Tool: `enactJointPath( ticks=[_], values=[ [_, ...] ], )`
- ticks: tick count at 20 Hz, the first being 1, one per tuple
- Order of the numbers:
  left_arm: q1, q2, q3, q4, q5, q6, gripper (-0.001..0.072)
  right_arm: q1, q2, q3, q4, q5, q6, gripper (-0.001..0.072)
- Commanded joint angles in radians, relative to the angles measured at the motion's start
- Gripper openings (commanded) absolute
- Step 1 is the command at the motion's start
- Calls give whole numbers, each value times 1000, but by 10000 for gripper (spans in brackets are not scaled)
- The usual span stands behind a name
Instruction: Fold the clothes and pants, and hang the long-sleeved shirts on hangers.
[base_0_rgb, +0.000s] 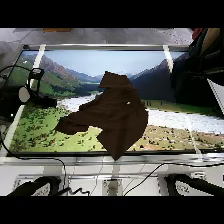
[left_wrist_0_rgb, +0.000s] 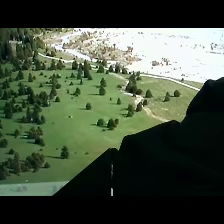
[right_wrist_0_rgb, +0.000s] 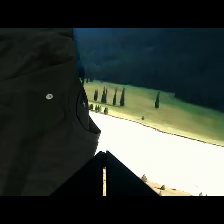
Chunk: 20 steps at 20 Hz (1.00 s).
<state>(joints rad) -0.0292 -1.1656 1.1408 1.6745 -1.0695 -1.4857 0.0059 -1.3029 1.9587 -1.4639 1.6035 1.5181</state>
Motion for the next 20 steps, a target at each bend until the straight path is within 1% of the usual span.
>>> enactJointPath(
  ticks=[1, 14, 16, 17, 18, 20],
  values=[
    [0, -1, 0, 0, 0, 0, 14, 1, 0, 0, 0, 0, 0, 12],
    [0, -1, 0, 0, 0, 0, 14, 1, 0, 0, 1, -2, 0, 12],
    [0, -1, 0, 0, 0, 0, 14, 1, -1, 0, -3, -43, 0, 12],
    [0, -1, 0, 0, 0, 0, 14, 0, -3, 0, -26, -75, -19, 13],
    [0, -1, 0, 0, 0, 0, 14, 0, -5, 0, -73, -76, -61, 12],
    [-1, 0, 0, -11, -4, 0, 14, -17, -13, -8, -131, -29, -148, 12]
  ],
)
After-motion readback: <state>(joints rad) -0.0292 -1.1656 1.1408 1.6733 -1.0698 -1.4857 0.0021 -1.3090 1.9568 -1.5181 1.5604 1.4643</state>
